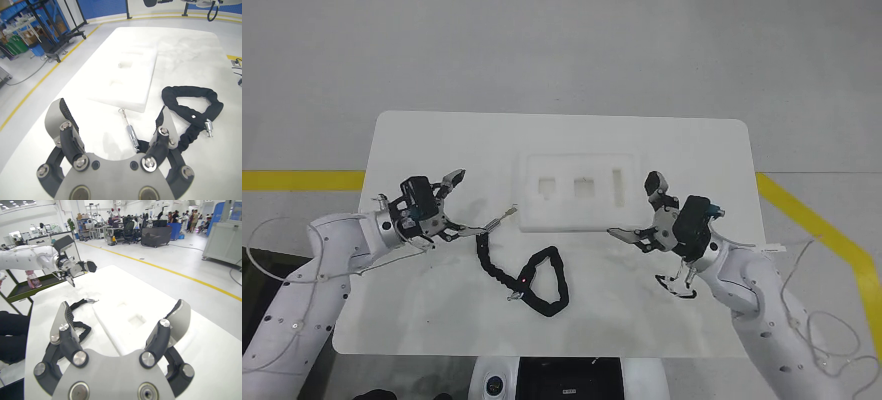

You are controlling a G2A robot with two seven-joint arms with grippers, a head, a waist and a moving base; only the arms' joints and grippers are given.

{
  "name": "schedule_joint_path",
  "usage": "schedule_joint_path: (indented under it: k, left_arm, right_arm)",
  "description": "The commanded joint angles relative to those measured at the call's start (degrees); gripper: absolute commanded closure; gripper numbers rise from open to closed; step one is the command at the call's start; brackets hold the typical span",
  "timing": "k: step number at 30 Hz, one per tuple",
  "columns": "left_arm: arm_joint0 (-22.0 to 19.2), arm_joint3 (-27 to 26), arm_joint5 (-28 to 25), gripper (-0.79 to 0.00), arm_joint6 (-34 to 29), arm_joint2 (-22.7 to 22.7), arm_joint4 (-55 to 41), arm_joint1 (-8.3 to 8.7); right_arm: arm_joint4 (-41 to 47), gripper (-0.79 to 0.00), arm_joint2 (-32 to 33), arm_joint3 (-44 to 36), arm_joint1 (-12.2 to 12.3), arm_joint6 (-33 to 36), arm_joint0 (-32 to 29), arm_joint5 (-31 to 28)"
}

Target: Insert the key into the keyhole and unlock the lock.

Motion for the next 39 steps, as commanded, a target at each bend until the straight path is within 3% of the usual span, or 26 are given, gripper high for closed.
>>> schedule_joint_path:
  k: [1, 10, 21, 39]
  left_arm:
    - [-0.7, 0.4, 0.1, -0.785, 3.6, -1.1, 1.6, 0.22]
    - [-4.7, 2.8, -0.6, -0.785, 9.1, -2.8, 5.5, 0.78]
    - [-10.4, 4.8, -2.6, -0.785, 9.6, -3.3, 8.2, 1.29]
    - [-10.9, 5.5, -2.0, -0.784, 10.3, -3.0, 8.7, 1.42]
  right_arm:
    - [-1.1, -0.785, 1.5, 0.4, 0.0, -1.5, 0.0, 2.0]
    - [-2.7, -0.785, 7.3, 0.8, 0.3, -3.2, 0.1, 8.3]
    - [-2.5, -0.785, 13.0, -1.6, 0.8, 6.1, 1.8, 11.0]
    - [-3.0, -0.784, 13.5, -2.1, 0.8, 7.4, 2.2, 12.2]
